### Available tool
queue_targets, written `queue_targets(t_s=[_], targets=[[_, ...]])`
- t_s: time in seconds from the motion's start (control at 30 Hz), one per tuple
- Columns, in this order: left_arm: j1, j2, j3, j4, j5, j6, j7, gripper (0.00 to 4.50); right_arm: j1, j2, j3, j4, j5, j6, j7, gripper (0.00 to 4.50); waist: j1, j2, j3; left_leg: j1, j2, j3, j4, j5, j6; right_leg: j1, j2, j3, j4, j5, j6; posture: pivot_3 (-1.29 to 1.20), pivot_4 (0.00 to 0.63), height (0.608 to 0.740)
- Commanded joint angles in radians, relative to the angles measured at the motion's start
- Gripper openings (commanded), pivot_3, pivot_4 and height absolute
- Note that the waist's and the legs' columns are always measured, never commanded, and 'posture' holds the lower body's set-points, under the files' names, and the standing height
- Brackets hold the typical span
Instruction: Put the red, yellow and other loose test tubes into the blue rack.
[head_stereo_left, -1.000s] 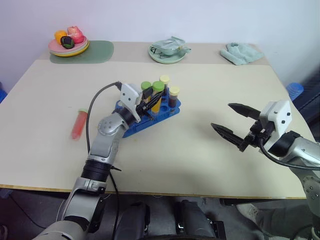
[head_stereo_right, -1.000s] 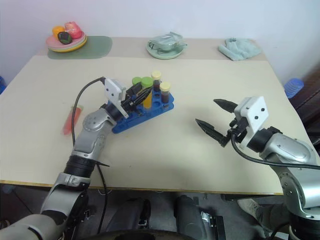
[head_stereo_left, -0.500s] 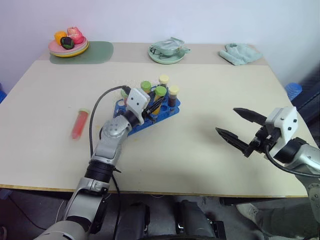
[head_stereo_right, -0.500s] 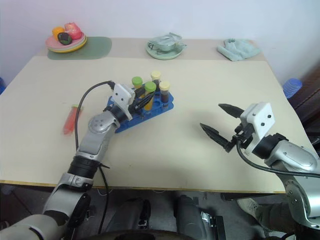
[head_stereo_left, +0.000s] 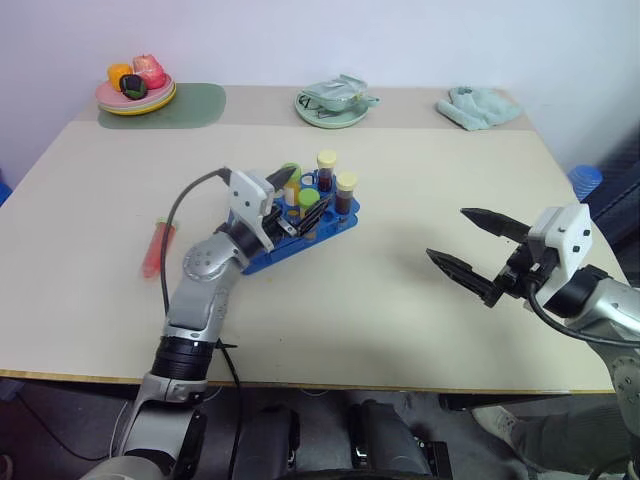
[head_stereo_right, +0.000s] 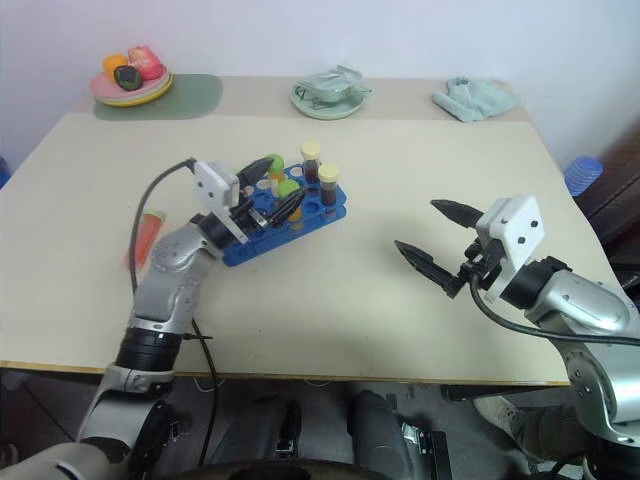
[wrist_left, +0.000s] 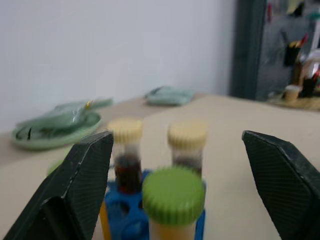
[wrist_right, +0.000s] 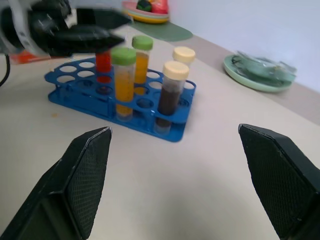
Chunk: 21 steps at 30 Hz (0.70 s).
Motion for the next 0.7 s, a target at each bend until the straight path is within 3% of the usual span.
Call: queue_targets(t_s=[0.03, 0.17, 0.23, 0.37, 0.47, 0.57, 0.7], targets=[[0.017, 0.036, 0.08, -0.106, -0.105, 0.111, 0.014, 4.22, -0.043, -0.023, 0.028, 0.009, 0.002, -0.021, 0.035, 4.18, 0.0, 0.0, 0.0, 0.0, 0.0, 0.0, 0.0, 0.0, 0.0, 0.0, 0.0, 0.0, 0.0, 0.0, 0.0, 0.0, 0.15, 0.74], [-0.013, 0.135, 0.285, -0.116, -0.292, 0.368, 0.14, 4.22, -0.127, -0.029, 0.111, 0.014, 0.008, -0.05, 0.109, 4.18, -0.012, 0.0, 0.0, 0.0, 0.0, 0.0, 0.001, 0.0, 0.0, 0.0, 0.0, 0.0, 0.001, 0.0, 0.0, 0.0, 0.15, 0.74], [-0.012, 0.182, 0.322, -0.115, -0.283, 0.449, 0.211, 4.22, -0.153, -0.031, 0.141, 0.015, 0.014, -0.056, 0.141, 4.18, -0.016, 0.0, 0.0, 0.0, 0.001, 0.0, 0.001, 0.0, 0.0, -0.001, 0.001, 0.0, 0.002, 0.0, 0.0, 0.0, 0.15, 0.74], [-0.044, 0.302, 0.371, -0.115, -0.254, 0.783, 0.425, 4.22, -0.226, -0.017, 0.201, 0.039, 0.007, -0.073, 0.178, 4.18, -0.017, -0.001, 0.001, 0.0, 0.0, 0.0, 0.002, 0.0, 0.0, 0.0, 0.0, 0.0, 0.002, 0.0, 0.0, 0.0, 0.15, 0.74], [-0.101, 0.352, 0.419, -0.085, -0.271, 0.931, 0.484, 4.22, -0.266, -0.002, 0.227, 0.072, -0.007, -0.084, 0.183, 4.18, -0.016, -0.003, 0.002, 0.0, 0.0, 0.0, 0.002, 0.0, 0.0, -0.001, 0.0, 0.0, 0.003, 0.0, 0.0, 0.0, 0.15, 0.74], [-0.212, 0.412, 0.435, 0.016, -0.259, 1.197, 0.543, 4.22, -0.283, 0.007, 0.244, 0.098, -0.019, -0.097, 0.188, 4.18, -0.015, -0.004, 0.002, 0.0, 0.0, 0.0, 0.002, 0.0, 0.0, -0.001, 0.0, -0.001, 0.003, 0.0, 0.0, 0.0, 0.15, 0.74], [-0.338, 0.465, 0.428, 0.148, -0.202, 1.346, 0.574, 4.22, -0.293, 0.014, 0.252, 0.115, -0.026, -0.108, 0.194, 4.18, -0.017, -0.004, 0.002, 0.0, 0.0, 0.0, 0.002, 0.001, -0.001, -0.001, 0.0, -0.001, 0.004, 0.0, 0.0, 0.0, 0.15, 0.74]])
